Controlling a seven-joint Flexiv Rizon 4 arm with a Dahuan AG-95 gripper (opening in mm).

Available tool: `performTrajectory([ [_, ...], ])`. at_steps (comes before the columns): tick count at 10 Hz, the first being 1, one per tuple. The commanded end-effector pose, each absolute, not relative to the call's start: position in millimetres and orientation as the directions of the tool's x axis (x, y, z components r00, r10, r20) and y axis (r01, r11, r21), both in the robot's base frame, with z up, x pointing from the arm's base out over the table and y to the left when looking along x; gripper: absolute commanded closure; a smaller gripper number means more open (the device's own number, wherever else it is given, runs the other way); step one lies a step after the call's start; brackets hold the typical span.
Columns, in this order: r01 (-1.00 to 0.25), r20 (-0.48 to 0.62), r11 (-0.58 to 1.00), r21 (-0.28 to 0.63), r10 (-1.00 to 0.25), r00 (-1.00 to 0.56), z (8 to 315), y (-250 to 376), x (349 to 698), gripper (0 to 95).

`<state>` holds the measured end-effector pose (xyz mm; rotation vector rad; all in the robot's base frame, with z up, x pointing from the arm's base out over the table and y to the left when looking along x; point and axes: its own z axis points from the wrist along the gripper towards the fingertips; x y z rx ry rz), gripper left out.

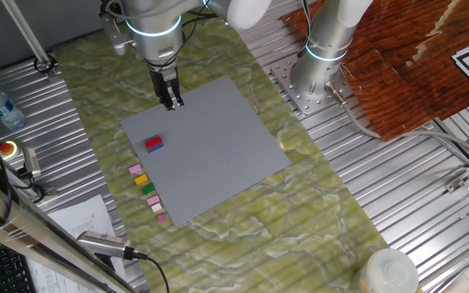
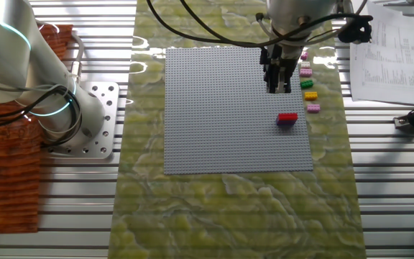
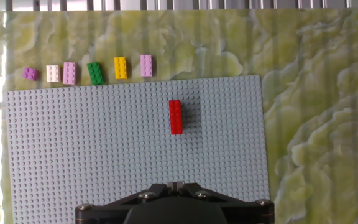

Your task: Stack small Lego blocks one on top of the other

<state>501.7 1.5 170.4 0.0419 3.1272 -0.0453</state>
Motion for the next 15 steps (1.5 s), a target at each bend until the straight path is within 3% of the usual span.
performTrajectory([
  [1,0.029,-0.015,0.999,-0.028,0.029,-0.999,170.4,1.6,501.5,95.0],
  [15,0.035,-0.005,0.999,-0.026,0.035,-0.999,169.3,2.3,502.1,95.0],
])
